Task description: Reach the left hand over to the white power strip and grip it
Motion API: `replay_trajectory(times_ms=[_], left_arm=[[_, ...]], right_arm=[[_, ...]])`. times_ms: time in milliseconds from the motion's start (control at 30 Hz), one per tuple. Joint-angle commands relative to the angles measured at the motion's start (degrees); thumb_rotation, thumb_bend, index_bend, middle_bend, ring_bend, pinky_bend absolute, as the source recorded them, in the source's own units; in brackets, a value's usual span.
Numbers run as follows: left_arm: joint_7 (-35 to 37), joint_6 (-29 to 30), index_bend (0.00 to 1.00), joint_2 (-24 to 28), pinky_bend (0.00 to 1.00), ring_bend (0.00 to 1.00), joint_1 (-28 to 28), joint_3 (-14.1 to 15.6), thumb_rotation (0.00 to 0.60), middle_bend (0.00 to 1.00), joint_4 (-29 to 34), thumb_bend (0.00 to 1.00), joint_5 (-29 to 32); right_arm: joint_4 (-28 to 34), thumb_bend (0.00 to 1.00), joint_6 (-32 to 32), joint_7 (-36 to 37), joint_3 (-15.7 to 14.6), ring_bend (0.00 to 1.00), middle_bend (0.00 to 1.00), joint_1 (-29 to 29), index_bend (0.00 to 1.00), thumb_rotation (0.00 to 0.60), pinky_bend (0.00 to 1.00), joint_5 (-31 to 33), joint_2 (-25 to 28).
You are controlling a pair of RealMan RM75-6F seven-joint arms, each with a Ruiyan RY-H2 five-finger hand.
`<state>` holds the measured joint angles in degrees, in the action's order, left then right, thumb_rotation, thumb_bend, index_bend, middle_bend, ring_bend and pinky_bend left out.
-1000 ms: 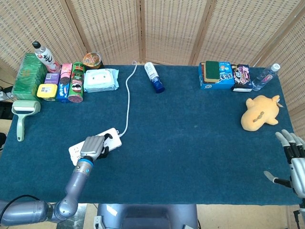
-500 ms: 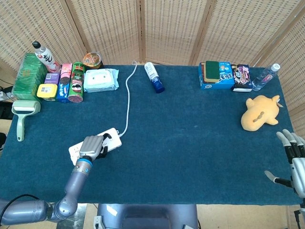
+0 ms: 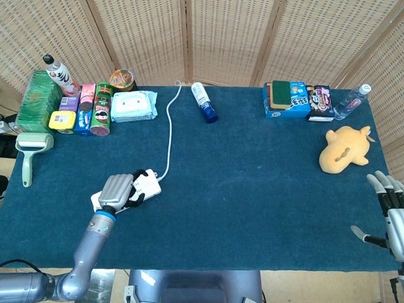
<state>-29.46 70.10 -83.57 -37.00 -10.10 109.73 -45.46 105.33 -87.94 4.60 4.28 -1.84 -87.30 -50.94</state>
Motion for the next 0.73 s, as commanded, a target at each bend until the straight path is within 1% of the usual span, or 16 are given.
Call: replay_trajectory(times_ms=[33, 67, 100, 133, 167, 200, 233, 267, 333, 433, 533, 733], left_arm=[[6.1, 5.0, 0.17, 5.9, 0.79, 0.84, 4.9, 2.3, 0.600, 0.83, 4.3, 0.36, -11.6], [7.3, 6.6, 0.12, 7.1, 0.73, 0.74, 6.2, 2.9, 0.600, 0.73, 4.5, 0.34, -14.5], [8.5, 7.7, 0.06, 8.2, 0.62, 0.56, 7.3, 3.8, 0.600, 0.55, 4.7, 0.32, -16.9], [9.5, 8.6, 0.01, 9.5, 0.49, 0.36, 8.4, 4.7, 0.600, 0.35, 4.8, 0.31, -19.0], [10.5, 9.1, 0.00, 10.9, 0.41, 0.24, 9.4, 5.5, 0.600, 0.23, 4.8, 0.29, -20.6], [11.0, 9.5, 0.00, 11.8, 0.30, 0.10, 10.0, 6.0, 0.600, 0.09, 4.6, 0.28, -21.5], [12.0, 10.0, 0.00, 13.1, 0.21, 0.03, 10.9, 6.8, 0.600, 0.02, 4.2, 0.28, -23.1], [13.1, 10.7, 0.00, 14.3, 0.17, 0.00, 11.8, 7.4, 0.600, 0.00, 3.4, 0.28, -24.7], [15.7, 12.0, 0.00, 15.9, 0.09, 0.00, 13.3, 8.4, 0.600, 0.00, 1.7, 0.28, -27.7], [20.9, 14.7, 0.00, 18.0, 0.04, 0.00, 16.5, 10.1, 0.600, 0.00, -1.0, 0.28, -31.6], [24.3, 17.9, 0.00, 18.7, 0.03, 0.00, 20.0, 11.4, 0.600, 0.00, -4.2, 0.28, -33.2], [25.7, 19.1, 0.00, 18.8, 0.03, 0.00, 23.6, 12.6, 0.600, 0.00, -7.3, 0.29, -32.7]], right_arm=[[0.1, 0.00, 0.0, -0.1, 0.0, 0.00, 0.01, 0.0, 0.03, 0.600, 0.00, 0.0, 0.0], [0.1, 0.00, 0.0, -0.1, 0.0, 0.00, 0.01, 0.0, 0.03, 0.600, 0.00, 0.0, 0.0], [0.1, 0.00, 0.1, -0.2, 0.0, 0.00, 0.01, 0.0, 0.03, 0.600, 0.00, -0.1, 0.0], [0.2, 0.00, 0.1, -0.4, -0.1, 0.00, 0.01, -0.1, 0.03, 0.600, 0.00, -0.2, -0.1], [0.3, 0.00, 0.2, -0.5, -0.1, 0.00, 0.01, -0.1, 0.03, 0.600, 0.00, -0.2, -0.1], [0.4, 0.00, 0.2, -0.6, -0.1, 0.00, 0.01, -0.1, 0.03, 0.600, 0.00, -0.2, -0.1], [0.5, 0.00, 0.2, -0.8, -0.1, 0.00, 0.01, -0.2, 0.03, 0.600, 0.00, -0.3, -0.2], [0.6, 0.00, 0.2, -1.0, -0.1, 0.00, 0.01, -0.2, 0.03, 0.600, 0.00, -0.3, -0.2], [0.8, 0.00, 0.2, -1.4, 0.1, 0.00, 0.01, -0.4, 0.03, 0.600, 0.00, -0.3, -0.3], [1.2, 0.00, -0.4, -3.0, 0.6, 0.00, 0.01, -0.4, 0.03, 0.600, 0.00, 0.1, -0.5], [1.6, 0.00, -0.7, -4.1, 0.8, 0.00, 0.01, -0.4, 0.03, 0.600, 0.00, 0.2, -0.7], [1.7, 0.00, -1.1, -4.9, 0.8, 0.00, 0.01, -0.1, 0.03, 0.600, 0.00, 0.5, -0.9]])
